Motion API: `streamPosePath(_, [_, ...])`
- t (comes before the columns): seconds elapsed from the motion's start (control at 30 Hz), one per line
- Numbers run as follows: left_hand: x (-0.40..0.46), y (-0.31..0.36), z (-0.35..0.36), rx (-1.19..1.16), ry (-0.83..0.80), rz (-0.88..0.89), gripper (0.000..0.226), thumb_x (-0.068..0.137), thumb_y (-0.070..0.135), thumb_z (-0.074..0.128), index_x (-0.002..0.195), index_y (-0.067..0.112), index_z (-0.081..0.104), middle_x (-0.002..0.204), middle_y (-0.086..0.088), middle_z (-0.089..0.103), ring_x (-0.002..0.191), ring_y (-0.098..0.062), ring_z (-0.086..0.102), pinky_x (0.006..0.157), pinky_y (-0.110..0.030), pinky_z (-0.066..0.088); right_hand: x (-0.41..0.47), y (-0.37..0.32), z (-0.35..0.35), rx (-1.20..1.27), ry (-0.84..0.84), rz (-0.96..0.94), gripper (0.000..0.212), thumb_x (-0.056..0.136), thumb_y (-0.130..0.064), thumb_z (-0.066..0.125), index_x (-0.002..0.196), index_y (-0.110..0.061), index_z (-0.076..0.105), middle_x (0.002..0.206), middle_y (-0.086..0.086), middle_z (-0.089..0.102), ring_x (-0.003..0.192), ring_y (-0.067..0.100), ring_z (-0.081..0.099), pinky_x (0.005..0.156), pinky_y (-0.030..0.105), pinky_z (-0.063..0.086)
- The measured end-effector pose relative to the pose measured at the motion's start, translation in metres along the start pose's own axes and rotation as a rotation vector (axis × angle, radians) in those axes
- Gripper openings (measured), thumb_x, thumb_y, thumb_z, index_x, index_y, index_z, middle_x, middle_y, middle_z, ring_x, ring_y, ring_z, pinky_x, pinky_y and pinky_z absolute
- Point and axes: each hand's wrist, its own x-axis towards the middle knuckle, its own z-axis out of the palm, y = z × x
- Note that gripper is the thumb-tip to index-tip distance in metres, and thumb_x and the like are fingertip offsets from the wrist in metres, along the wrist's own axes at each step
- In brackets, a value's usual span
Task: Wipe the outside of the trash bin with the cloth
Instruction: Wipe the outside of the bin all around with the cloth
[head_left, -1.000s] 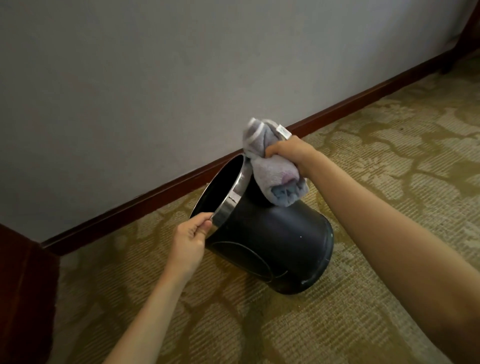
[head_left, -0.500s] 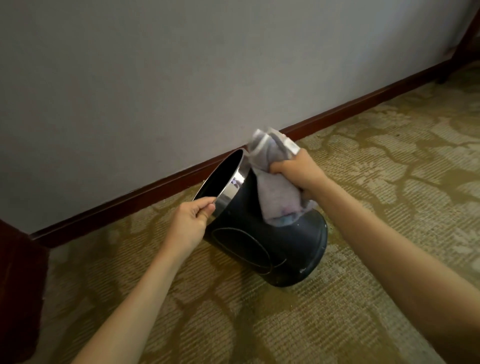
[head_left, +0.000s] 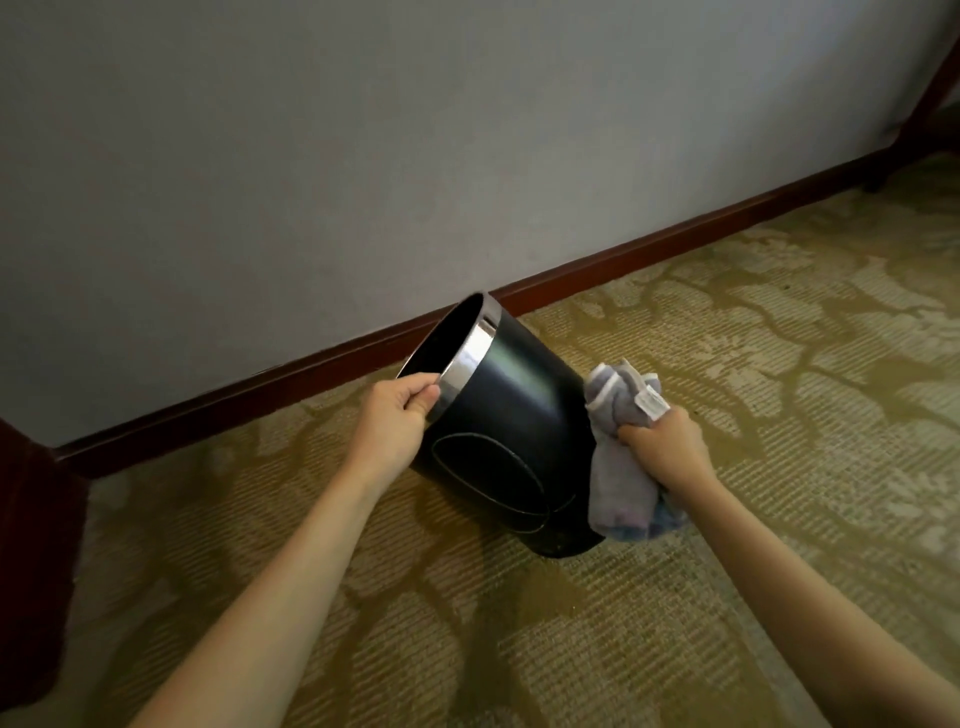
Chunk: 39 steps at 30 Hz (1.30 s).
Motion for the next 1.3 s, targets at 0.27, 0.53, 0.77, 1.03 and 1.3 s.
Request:
streamPosePath(0.27, [0.01,0.036,0.029,0.111,-0.098,0.019,0.022,0.094,0.02,0.054,0.102,0.026,0.074,0.09,0.01,0.072,0.084,0.0,0.062,0.069,-0.019,0.041,-0.017,-0.069,0.012,0.088,0.037,-0.445,0.026,0.077,-0.024,0.06,0.102,-0.02,0.055,0.093,0.008,0.059,0.083,0.023,0.059,0.071,0.038,0.049])
streamPosePath(0.53, [0.015,0.038,0.025,0.092,-0.098,0.03,0.023,0.094,0.02,0.053,0.093,0.032,0.073,0.079,0.028,0.065,0.084,0.007,0.056,0.074,-0.021,0.04,-0.017,0.055,-0.001,-0.199,-0.001,-0.182,0.02,0.083,-0.031,0.059,0.101,-0.028,0.055,0.088,0.004,0.056,0.076,0.025,0.055,0.063,0.038,0.044])
streamPosePath(0.77, [0.022,0.051,0.039,0.12,-0.207,0.103,0.025,0.095,0.021,0.051,0.09,0.031,0.074,0.079,0.017,0.071,0.079,0.005,0.061,0.07,-0.018,0.04,0.005,0.032,-0.028,-0.21,-0.065,-0.474,0.017,0.083,-0.018,0.061,0.086,-0.031,0.049,0.081,-0.009,0.046,0.071,0.017,0.05,0.055,0.031,0.032])
streamPosePath(1.03, [0.027,0.045,0.041,0.191,-0.135,0.131,0.023,0.095,0.022,0.051,0.097,0.025,0.074,0.089,-0.001,0.074,0.087,-0.015,0.065,0.078,-0.028,0.048,-0.004,0.008,-0.015,-0.321,0.017,-0.994,0.05,0.075,0.0,0.067,0.121,-0.018,0.064,0.12,0.004,0.06,0.083,0.023,0.045,0.066,0.037,0.042])
streamPosePath(1.3, [0.029,0.029,0.018,0.313,0.014,0.088,0.027,0.096,0.019,0.048,0.078,0.019,0.068,0.073,-0.002,0.065,0.072,-0.017,0.059,0.064,-0.032,0.043,-0.028,0.077,-0.024,-0.985,-0.178,-1.178,0.071,0.057,-0.013,0.081,0.123,-0.03,0.059,0.113,-0.001,0.061,0.085,0.027,0.056,0.06,0.041,0.048])
